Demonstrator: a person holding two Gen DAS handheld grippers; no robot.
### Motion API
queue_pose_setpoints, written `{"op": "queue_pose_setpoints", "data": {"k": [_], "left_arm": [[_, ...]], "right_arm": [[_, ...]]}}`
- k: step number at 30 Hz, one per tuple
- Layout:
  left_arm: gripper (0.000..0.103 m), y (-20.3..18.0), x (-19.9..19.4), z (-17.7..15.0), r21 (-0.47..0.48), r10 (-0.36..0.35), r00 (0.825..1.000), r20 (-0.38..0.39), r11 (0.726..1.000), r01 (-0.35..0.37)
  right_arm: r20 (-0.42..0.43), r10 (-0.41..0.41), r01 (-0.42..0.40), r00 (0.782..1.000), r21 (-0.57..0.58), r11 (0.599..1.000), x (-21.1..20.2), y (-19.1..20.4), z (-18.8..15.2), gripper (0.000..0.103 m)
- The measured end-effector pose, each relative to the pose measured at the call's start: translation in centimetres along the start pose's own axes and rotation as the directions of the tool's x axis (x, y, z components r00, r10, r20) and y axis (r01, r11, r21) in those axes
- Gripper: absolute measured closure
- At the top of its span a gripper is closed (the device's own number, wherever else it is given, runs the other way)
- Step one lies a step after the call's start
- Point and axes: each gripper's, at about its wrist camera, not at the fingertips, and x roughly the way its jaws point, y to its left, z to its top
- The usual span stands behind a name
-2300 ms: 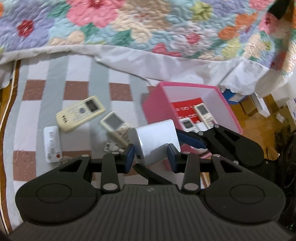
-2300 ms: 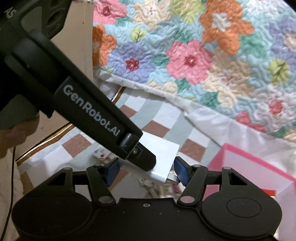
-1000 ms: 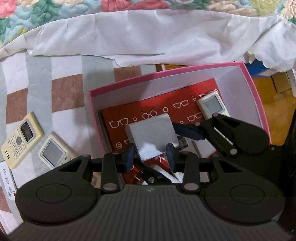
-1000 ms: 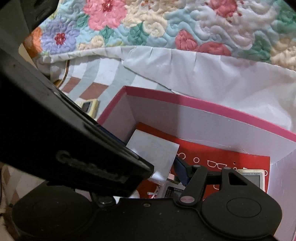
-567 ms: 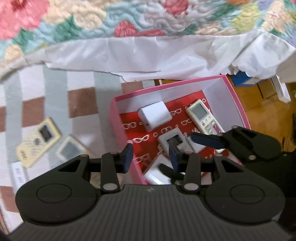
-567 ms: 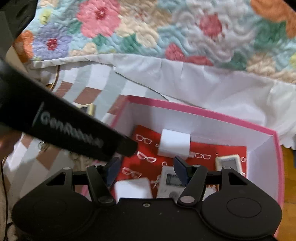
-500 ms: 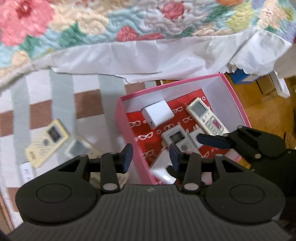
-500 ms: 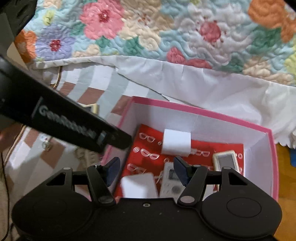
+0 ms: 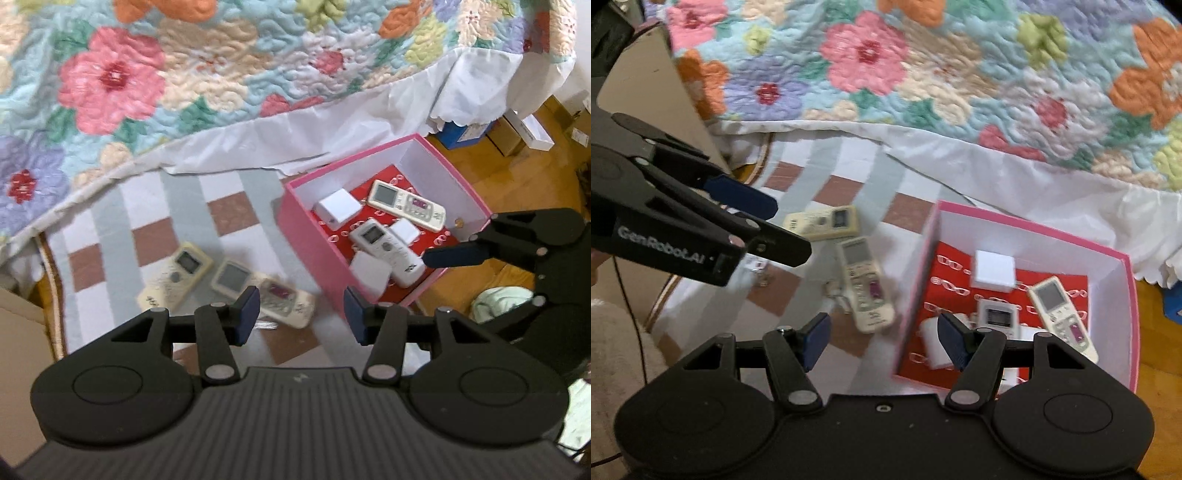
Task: Organize rigid objects
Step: 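Move the left gripper to the pile and close on the keys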
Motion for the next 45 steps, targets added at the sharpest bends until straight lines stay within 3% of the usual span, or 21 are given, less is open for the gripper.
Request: {"op": "queue_pose_setpoints", "data": {"k": [9,12,16,22,25,29,34,40,45], "left_arm": [[0.048,4.7,-1.0,-4.4,-0.020,0.054,0.998,0.040,0.998,-0.053],[0.048,6.4,-0.3,-5.8,-0.058,0.041,0.999,0.026,0.998,-0.040],[0.048,8.8,1.4,-7.4,-0.106,0.091,0.996,0.008,0.990,-0.089],[0.048,12.8,4.3,-9.3,-0.188,0.085,0.996,-0.003,0.978,-0.084],[0.046,14.4,5.7,-10.3,-0.217,0.088,0.996,-0.002,0.972,-0.087],[0.046,16.1,7.6,-12.0,-0.234,0.155,0.988,-0.010,0.960,-0.153],[0.042,16.9,10.5,-12.9,-0.204,0.234,0.971,-0.039,0.950,-0.237],[0.042,18.3,13.4,-13.7,-0.342,0.151,0.975,-0.161,0.919,-0.198],[0.044,19.6,13.6,-14.2,-0.465,0.081,0.984,-0.160,0.873,-0.148]], "right_arm": [[0.001,0.041,-0.040,0.999,-0.130,0.991,0.5,5.5,0.5,0.034],[-0.001,0.066,-0.066,0.998,-0.148,0.987,1.1,6.8,0.5,0.034],[0.002,0.121,-0.119,0.993,-0.168,0.979,2.9,7.9,0.4,0.033],[0.028,0.233,-0.224,0.972,-0.180,0.958,7.5,8.3,-0.1,0.033],[0.084,0.258,-0.239,0.963,-0.185,0.953,10.0,9.0,-0.5,0.030],[0.137,0.284,-0.247,0.949,-0.234,0.940,13.5,10.0,-1.0,0.023],[0.124,0.259,-0.229,0.958,-0.217,0.949,18.1,10.6,-1.4,0.023],[0.103,0.241,-0.212,0.965,-0.231,0.949,22.1,11.8,-1.1,0.023],[0.135,0.218,-0.157,0.967,-0.358,0.920,23.5,13.9,-0.7,0.021]]}}
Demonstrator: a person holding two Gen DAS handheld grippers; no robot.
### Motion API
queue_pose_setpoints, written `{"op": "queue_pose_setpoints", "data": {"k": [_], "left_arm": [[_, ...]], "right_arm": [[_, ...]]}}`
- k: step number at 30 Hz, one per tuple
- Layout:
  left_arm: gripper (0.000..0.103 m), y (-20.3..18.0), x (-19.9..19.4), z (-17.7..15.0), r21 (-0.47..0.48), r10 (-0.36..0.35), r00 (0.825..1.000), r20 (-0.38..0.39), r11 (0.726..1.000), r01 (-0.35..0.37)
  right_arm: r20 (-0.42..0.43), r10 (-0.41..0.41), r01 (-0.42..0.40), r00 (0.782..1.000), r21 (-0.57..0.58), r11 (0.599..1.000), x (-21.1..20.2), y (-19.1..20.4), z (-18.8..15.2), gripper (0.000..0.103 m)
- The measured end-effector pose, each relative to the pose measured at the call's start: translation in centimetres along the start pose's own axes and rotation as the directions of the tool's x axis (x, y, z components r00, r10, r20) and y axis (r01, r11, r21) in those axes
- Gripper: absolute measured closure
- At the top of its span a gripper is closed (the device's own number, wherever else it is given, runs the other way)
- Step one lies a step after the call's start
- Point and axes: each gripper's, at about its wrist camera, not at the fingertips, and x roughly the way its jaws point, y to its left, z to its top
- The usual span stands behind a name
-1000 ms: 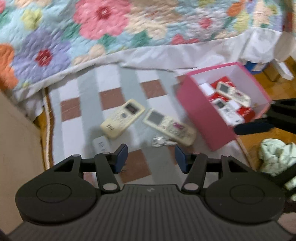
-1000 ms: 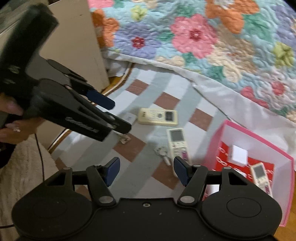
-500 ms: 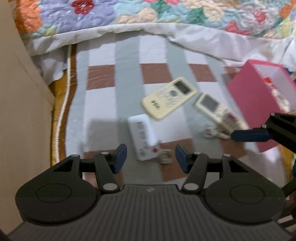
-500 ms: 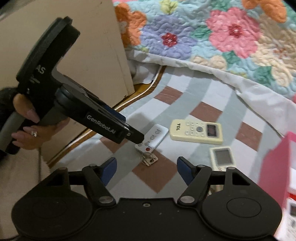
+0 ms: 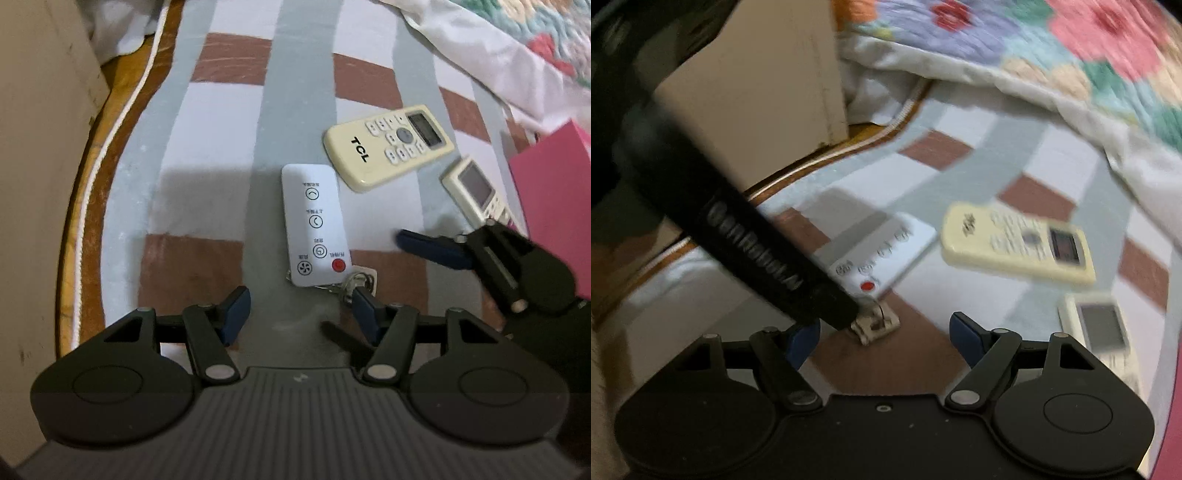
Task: Organize rigid objects
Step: 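Move the left gripper to the pile and close on the keys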
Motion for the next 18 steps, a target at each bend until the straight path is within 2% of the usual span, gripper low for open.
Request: {"op": "queue_pose_setpoints", "data": {"k": [1,3,5,7,12,18], "left_arm": [[0.046,0.3,-0.1,0.0,-0.027,-0.010,1.000,0.004,1.000,0.010],[0.053,0.7,-0.3,-0.1,-0.074,-0.031,0.999,0.013,0.997,0.032],[0.073,1.0,-0.2,-0.1,-0.112,-0.076,0.997,0.006,0.991,0.076],[0.081,1.3,0.2,0.0,-0.163,-0.158,0.987,-0.023,0.975,0.152],[0.082,0.2,0.0,-0.3,-0.125,-0.176,0.984,-0.010,0.977,0.173],[0.084,-1.5,-1.3,-0.8,-0.040,-0.201,0.979,0.017,0.979,0.201]], "right_arm": [[0.003,0.006,-0.006,1.000,-0.006,1.000,0.1,0.2,0.2,0.026],[-0.003,0.016,-0.016,1.000,0.009,1.000,-0.1,0.4,0.7,0.044],[-0.024,0.024,-0.025,0.999,-0.013,1.000,-0.4,1.0,1.1,0.075],[-0.058,0.038,-0.035,0.998,0.045,0.998,-0.8,0.9,1.4,0.074],[-0.066,0.065,-0.051,0.996,0.194,0.980,-1.9,-0.6,1.0,0.074],[-0.042,0.037,-0.026,0.998,0.236,0.971,-4.6,-1.0,0.5,0.074]]}}
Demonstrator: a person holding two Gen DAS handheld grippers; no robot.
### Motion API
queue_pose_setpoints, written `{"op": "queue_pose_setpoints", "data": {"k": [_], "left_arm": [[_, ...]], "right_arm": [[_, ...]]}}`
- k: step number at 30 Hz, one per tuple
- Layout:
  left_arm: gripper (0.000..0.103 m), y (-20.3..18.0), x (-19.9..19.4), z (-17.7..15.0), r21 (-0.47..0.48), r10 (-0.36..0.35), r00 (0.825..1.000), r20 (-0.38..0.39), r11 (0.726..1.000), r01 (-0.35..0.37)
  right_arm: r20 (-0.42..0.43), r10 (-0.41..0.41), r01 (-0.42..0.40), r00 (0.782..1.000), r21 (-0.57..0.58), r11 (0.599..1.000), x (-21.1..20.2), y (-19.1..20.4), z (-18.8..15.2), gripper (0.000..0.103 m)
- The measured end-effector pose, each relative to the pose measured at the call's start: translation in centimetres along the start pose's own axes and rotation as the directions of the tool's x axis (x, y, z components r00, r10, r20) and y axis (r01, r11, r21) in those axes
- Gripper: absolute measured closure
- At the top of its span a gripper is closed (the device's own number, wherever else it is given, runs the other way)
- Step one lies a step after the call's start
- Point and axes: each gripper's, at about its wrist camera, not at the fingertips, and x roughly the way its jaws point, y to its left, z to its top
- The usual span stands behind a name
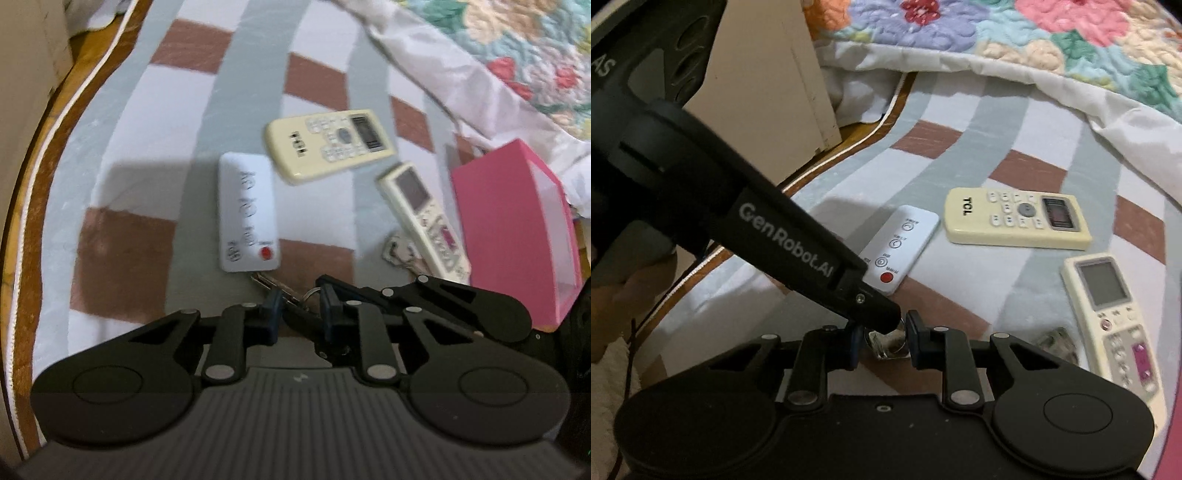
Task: Organize rigid objects
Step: 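Move the left gripper to the pile and close on the keys, then carry the keys into the pink box and open the left gripper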
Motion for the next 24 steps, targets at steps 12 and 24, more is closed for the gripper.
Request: {"op": "queue_pose_setpoints", "data": {"k": [12,24], "left_arm": [[0.098,-4.7,-4.4,-1.2,0.142,-0.135,0.985,0.104,0.983,0.119],[0.098,-11.3,-8.8,-1.9,0.256,-0.205,0.965,0.164,0.954,0.159]], "right_arm": [[0.084,-0.035,0.036,0.996,-0.012,0.999,-7.3,0.0,0.7,0.074],[0.179,-0.097,0.102,0.979,-0.022,0.995,-14.9,-0.3,1.6,0.074]]}}
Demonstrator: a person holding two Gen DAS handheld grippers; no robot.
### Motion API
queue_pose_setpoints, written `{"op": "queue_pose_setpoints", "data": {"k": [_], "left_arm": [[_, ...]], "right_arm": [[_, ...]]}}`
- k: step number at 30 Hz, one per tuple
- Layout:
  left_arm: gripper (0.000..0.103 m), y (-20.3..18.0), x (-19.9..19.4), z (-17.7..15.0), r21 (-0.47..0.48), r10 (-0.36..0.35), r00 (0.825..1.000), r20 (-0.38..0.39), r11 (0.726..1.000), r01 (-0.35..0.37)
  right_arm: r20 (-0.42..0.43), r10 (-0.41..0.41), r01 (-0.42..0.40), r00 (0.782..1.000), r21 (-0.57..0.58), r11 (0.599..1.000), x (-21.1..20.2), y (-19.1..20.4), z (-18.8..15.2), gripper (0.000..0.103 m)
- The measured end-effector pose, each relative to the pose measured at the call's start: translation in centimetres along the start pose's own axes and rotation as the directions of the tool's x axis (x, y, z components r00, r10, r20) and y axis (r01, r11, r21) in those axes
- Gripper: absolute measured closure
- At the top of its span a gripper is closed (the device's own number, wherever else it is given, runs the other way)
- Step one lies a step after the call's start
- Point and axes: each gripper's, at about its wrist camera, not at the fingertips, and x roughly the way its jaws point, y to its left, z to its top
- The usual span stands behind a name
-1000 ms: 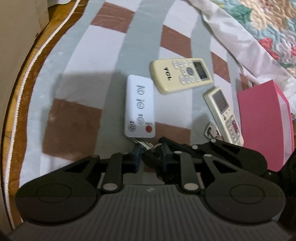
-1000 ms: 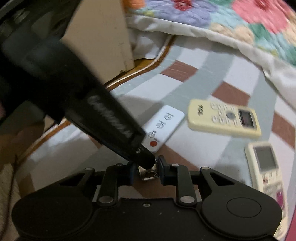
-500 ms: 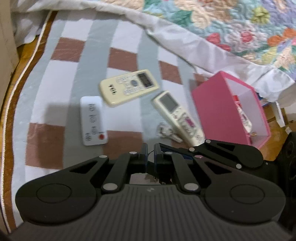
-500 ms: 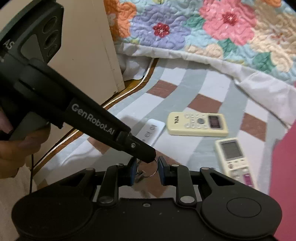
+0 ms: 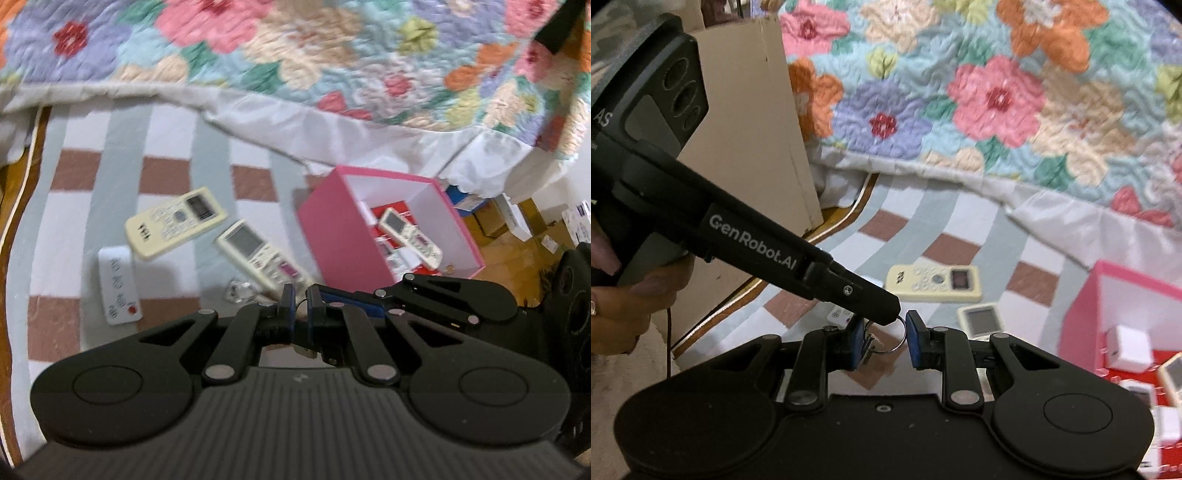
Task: Organize rigid objects
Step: 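Carry the keys into the pink box and open the left gripper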
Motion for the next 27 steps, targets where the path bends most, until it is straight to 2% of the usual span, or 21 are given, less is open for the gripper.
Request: {"op": "queue_pose_setpoints", "data": {"k": [3,7,14,17,22,25,27], "left_arm": [[0.098,-2.3,-0.6,1.0,0.026,-0.014,1.000,0.005,1.000,0.014],[0.098,-5.8,-1.8,1.9,0.062,-0.018,0.998,0.052,0.998,0.015],[0.097,-10.8,-1.6,3.8,0.133,-0.049,0.997,0.058,0.990,0.041],[0.097,-12.3,-0.5,4.8,0.150,-0.071,0.995,0.063,0.987,0.061],[0.097,-13.6,2.4,5.7,0.162,-0.103,0.991,0.082,0.983,0.089],[0.097,-14.1,5.4,6.2,0.191,-0.086,0.994,0.064,0.979,0.073],[0.097,-14.1,7.4,6.6,0.173,-0.062,0.997,0.036,0.983,0.055]], "right_arm": [[0.020,-0.031,0.031,0.999,0.007,1.000,-2.1,-0.6,0.6,0.074],[0.083,-0.056,0.054,0.995,0.022,0.998,-5.3,-1.4,1.4,0.074],[0.098,-0.132,0.129,0.986,0.029,0.991,-9.2,-3.6,2.4,0.074],[0.126,-0.182,0.182,0.975,0.011,0.983,-10.0,-4.6,2.1,0.074],[0.128,-0.231,0.225,0.964,0.062,0.972,-10.1,-7.4,1.8,0.074],[0.098,-0.252,0.246,0.963,0.074,0.967,-8.6,-9.5,1.3,0.074],[0.071,-0.255,0.250,0.964,0.081,0.965,-7.4,-10.7,0.5,0.074]]}}
